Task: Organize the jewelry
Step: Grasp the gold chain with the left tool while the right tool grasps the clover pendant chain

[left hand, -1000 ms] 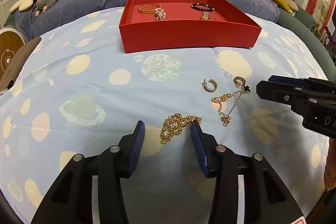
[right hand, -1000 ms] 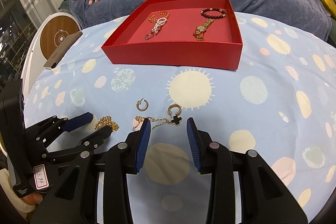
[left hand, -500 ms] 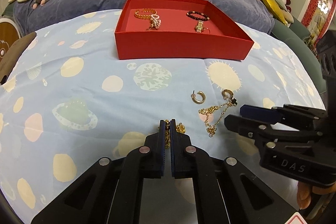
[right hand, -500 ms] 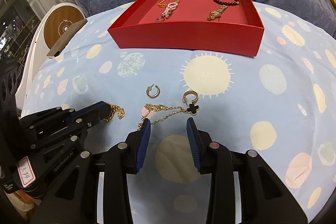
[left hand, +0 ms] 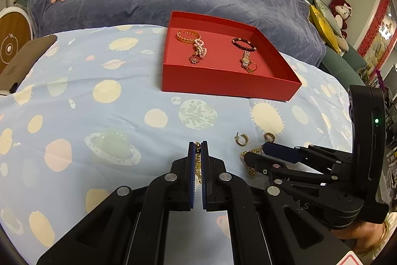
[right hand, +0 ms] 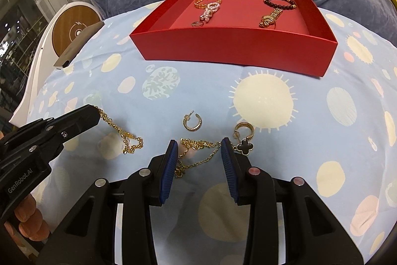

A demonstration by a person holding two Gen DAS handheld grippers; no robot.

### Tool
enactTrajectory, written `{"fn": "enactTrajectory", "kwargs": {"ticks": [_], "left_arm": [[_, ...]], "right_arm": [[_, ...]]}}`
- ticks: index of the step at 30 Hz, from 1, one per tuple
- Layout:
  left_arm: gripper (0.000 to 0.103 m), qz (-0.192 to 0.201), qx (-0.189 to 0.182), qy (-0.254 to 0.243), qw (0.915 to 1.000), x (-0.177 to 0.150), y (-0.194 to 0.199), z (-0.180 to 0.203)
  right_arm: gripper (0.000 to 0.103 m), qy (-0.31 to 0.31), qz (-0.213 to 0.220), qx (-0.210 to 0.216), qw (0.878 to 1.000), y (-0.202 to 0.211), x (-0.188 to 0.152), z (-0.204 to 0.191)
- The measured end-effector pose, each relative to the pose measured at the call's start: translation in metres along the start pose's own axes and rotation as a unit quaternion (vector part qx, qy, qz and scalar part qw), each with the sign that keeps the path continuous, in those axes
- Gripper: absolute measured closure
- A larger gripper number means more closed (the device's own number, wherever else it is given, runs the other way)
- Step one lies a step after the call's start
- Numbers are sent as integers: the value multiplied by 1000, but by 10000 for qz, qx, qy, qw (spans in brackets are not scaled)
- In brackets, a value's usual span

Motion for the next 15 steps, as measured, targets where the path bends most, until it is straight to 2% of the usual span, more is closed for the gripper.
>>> {"fn": "enactTrajectory", "kwargs": {"ticks": [4, 7, 9, 11, 15], "left_arm": [[101, 19, 0, 70, 10000, 2, 2, -3], [101, 25, 11, 87, 10000, 1, 3, -4], [101, 25, 38, 77, 10000, 1, 4, -5], [101, 19, 59, 99, 9999, 2, 3, -6], [101, 38, 75, 140, 9999, 5, 3, -7]], "right_arm": [[68, 290, 118, -222, 9993, -4, 1, -10], [78, 461, 204, -448, 9977, -6, 1, -12], [93, 446, 215, -459, 9977, -5, 1, -10], [98, 378, 183, -402, 9983, -5, 2, -7], [99, 304, 150, -319, 9989, -2, 1, -7]]}}
Point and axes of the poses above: each gripper's, at about its wrist camera, not at the fingertips, and y roughly against the way its jaws point, z to its right, x to its top, the point moved 2 cm from there along -y, roughly the way its jaws point, and after that the axes turned 1 degree about -z, right-handed, at the moved point
